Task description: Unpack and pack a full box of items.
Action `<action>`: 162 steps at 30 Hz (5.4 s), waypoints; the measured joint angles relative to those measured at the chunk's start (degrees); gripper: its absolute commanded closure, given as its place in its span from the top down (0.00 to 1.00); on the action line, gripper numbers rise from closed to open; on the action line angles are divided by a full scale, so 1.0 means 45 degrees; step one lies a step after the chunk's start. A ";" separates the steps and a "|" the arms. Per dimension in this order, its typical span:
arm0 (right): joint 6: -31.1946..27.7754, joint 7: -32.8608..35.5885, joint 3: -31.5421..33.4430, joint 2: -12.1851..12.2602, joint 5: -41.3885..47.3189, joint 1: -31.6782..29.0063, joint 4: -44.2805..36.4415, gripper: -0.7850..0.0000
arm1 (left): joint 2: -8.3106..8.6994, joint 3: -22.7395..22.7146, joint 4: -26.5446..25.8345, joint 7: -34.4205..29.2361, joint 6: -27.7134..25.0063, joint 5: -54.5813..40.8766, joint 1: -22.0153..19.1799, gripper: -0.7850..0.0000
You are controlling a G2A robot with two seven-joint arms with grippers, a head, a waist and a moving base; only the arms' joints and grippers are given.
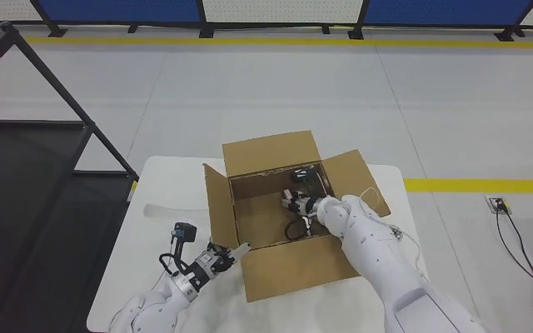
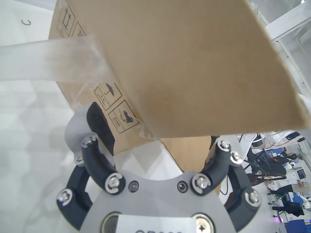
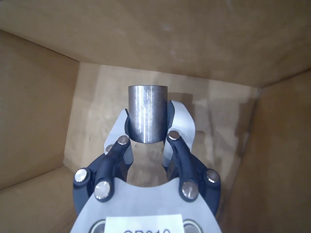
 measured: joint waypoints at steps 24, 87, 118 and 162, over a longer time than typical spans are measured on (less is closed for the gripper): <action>0.0420 0.1118 0.2457 0.2397 -0.2534 -0.5007 -1.1526 0.00 | -0.0058 0.0184 0.0168 0.0562 0.0527 0.0315 -0.0337 1.00; -0.2322 0.4621 1.1117 0.4936 -0.0428 -1.4571 -1.9443 0.00 | 0.0067 -0.0579 -0.0835 0.0557 0.0703 0.0714 -0.0188 1.00; -0.0932 0.7318 0.9849 0.5724 -0.0808 -1.2975 -1.7417 0.00 | 0.0244 -0.2008 -0.0947 0.0334 0.0569 0.0073 0.0165 1.00; 0.3118 0.8345 0.8181 0.6063 -0.3139 -1.1458 -1.6143 0.61 | 0.0347 -0.1978 -0.1272 -0.0618 0.0218 -0.1588 0.0189 1.00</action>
